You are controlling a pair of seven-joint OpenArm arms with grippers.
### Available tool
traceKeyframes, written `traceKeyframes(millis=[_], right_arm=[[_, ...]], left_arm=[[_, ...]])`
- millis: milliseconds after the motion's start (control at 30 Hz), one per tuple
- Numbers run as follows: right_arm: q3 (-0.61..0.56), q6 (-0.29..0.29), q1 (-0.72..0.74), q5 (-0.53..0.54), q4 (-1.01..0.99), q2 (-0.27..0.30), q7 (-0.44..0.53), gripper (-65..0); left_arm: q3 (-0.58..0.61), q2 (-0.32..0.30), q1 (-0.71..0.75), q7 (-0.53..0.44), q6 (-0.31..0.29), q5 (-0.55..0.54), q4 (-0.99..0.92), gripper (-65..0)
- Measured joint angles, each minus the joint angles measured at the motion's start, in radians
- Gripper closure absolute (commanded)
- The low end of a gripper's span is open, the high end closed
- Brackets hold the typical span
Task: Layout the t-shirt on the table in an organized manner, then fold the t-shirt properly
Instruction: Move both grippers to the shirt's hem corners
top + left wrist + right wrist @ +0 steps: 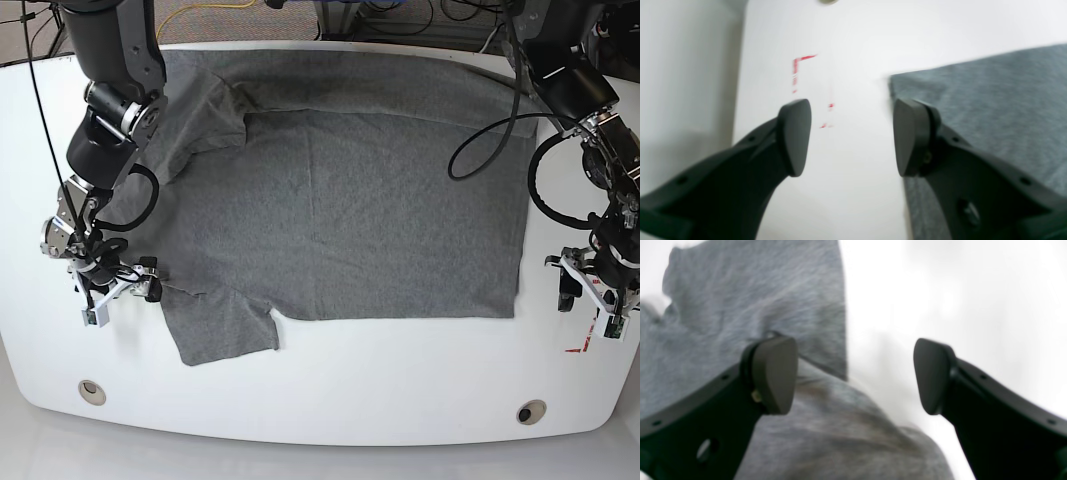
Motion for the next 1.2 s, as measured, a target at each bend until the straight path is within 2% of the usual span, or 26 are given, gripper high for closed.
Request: traceKeyframes(millis=[100,200,533,700,933,1067,1200], right_arm=[[0.0,-0.01,0.012,0.001,-0.08,0.027,0.054,-50.9],[0.0,-0.01,0.01,0.0,-0.123,0.042,0.061,-50.9],[0.001,-0.008,-0.033,0.014,-0.114,0.019,0.09,-50.9],[-0.002,-0.007,-0.084,0.011,0.002,-0.021,0.028,-50.9],[-0.014,-0.006,-0.166,-0.004,0.217,-0.109,-0.084,-50.9],[-0.098,-0.005,-0.19,0.002,0.279,-0.122,-0.115,-50.9],[-0.133,0.002,-0.201,0.007,0.301,-0.127,-0.108,-50.9]], left_arm=[[-0.003,0.0,0.017,0.003,0.0,0.006,0.0,-36.5],[-0.005,0.0,0.035,0.005,0.001,0.007,0.0,-36.5],[-0.006,-0.001,0.055,0.005,0.001,0.008,-0.001,-36.5],[-0.006,0.0,0.053,0.005,0.0,0.006,-0.003,-36.5],[-0.005,-0.001,0.053,0.006,0.0,0.007,-0.003,-36.5],[-0.005,-0.001,0.054,0.007,0.001,0.007,-0.004,-36.5],[-0.005,0.004,0.051,0.003,0.001,0.007,-0.024,-36.5]])
